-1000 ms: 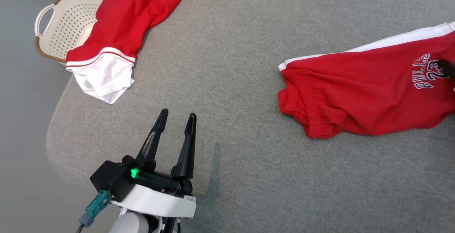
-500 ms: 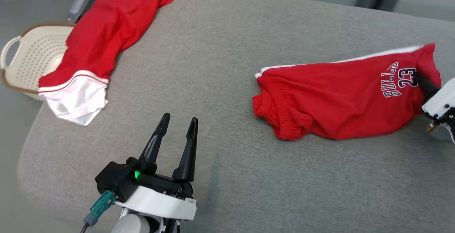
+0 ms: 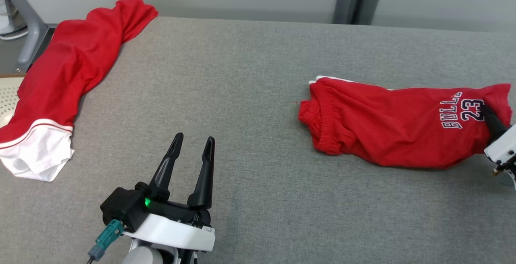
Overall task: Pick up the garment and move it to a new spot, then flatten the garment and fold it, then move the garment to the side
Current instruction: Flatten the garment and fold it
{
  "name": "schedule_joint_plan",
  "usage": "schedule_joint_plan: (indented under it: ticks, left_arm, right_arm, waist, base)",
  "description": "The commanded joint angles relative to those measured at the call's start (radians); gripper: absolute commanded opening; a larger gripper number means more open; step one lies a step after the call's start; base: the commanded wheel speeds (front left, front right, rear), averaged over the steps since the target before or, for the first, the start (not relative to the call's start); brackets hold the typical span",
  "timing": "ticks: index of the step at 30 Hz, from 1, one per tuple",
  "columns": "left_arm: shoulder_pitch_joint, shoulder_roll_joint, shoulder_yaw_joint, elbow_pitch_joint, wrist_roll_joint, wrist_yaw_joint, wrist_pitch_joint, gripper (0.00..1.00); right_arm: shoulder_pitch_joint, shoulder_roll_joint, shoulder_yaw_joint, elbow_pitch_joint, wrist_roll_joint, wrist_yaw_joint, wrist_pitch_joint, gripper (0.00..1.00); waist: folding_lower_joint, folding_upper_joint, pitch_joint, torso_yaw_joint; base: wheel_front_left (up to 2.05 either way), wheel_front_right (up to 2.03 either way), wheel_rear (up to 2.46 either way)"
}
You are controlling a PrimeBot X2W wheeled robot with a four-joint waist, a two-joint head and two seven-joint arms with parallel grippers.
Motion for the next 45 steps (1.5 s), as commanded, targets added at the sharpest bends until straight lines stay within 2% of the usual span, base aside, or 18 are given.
schedule_joint_plan:
  ticks: [1, 9, 18, 23, 28, 29, 30, 31, 32, 37, 42, 45]
  left_arm:
    - [0.008, 0.004, 0.004, 0.004, 0.0, -0.003, -0.001, 1.0]
    - [0.015, 0.004, -0.004, 0.014, -0.005, -0.002, -0.001, 1.0]
    - [0.008, 0.004, -0.02, 0.023, -0.021, 0.006, -0.001, 1.0]
    - [0.01, 0.004, -0.026, 0.027, -0.024, 0.009, -0.001, 1.0]
    - [0.017, 0.004, -0.028, 0.027, -0.03, 0.011, -0.001, 1.0]
    - [0.017, 0.004, -0.028, 0.028, -0.03, 0.012, -0.001, 1.0]
    - [0.016, 0.004, -0.029, 0.03, -0.031, 0.013, -0.001, 1.0]
    - [0.015, 0.004, -0.029, 0.031, -0.031, 0.014, -0.001, 1.0]
    - [0.014, 0.004, -0.029, 0.032, -0.032, 0.013, -0.001, 1.0]
    - [0.012, 0.004, -0.026, 0.034, -0.028, 0.015, -0.001, 1.0]
    - [0.022, 0.004, -0.017, 0.034, -0.026, 0.016, -0.001, 1.0]
    - [0.022, 0.004, -0.012, 0.032, -0.023, 0.016, -0.001, 1.0]
  right_arm:
    - [0.007, -0.015, 0.009, 0.004, -0.003, 0.0, -0.028, 0.0]
    - [-0.059, 0.0, 0.076, 0.001, -0.057, 0.0, -0.082, 0.0]
    - [-0.171, 0.128, 0.172, 0.025, -0.077, 0.0, -0.008, 0.0]
    - [-0.195, 0.2, 0.219, 0.088, -0.074, 0.0, 0.059, 0.0]
    - [-0.209, 0.259, 0.248, 0.146, -0.081, 0.0, 0.074, 0.0]
    - [-0.211, 0.269, 0.255, 0.155, -0.084, 0.0, 0.078, 0.08]
    - [-0.212, 0.281, 0.263, 0.164, -0.085, 0.0, 0.083, 0.29]
    - [-0.213, 0.293, 0.269, 0.171, -0.084, 0.0, 0.088, 0.56]
    - [-0.214, 0.301, 0.273, 0.177, -0.082, 0.0, 0.095, 1.0]
    - [-0.224, 0.316, 0.295, 0.153, -0.078, 0.0, 0.067, 1.0]
    - [-0.216, 0.288, 0.3, 0.072, -0.069, 0.0, -0.003, 1.0]
    - [-0.198, 0.249, 0.294, 0.018, -0.072, 0.0, -0.07, 1.0]
  waist:
    - [0.0, 0.0, -0.015, -0.016]
    - [0.0, 0.0, -0.033, -0.019]
    - [0.0, 0.0, -0.032, 0.038]
    - [0.0, 0.0, -0.035, 0.084]
    - [0.0, 0.0, -0.033, 0.105]
    - [0.0, 0.0, -0.033, 0.106]
    - [0.0, 0.0, -0.033, 0.106]
    - [0.0, 0.0, -0.033, 0.106]
    - [0.0, 0.0, -0.033, 0.104]
    - [0.0, 0.0, -0.037, 0.075]
    - [0.0, 0.0, -0.051, 0.033]
    - [0.0, 0.0, -0.062, 0.005]
  base:
    - [0.0, 0.0, 0.0]
    - [0.0, 0.0, 0.0]
    - [0.0, 0.0, 0.0]
    - [0.0, 0.0, 0.0]
    - [0.0, 0.0, 0.0]
    - [0.0, 0.0, 0.0]
    - [0.0, 0.0, 0.0]
    - [0.0, 0.0, 0.0]
    - [0.0, 0.0, 0.0]
    - [0.0, 0.0, 0.0]
    - [0.0, 0.0, 0.0]
    - [0.0, 0.0, 0.0]
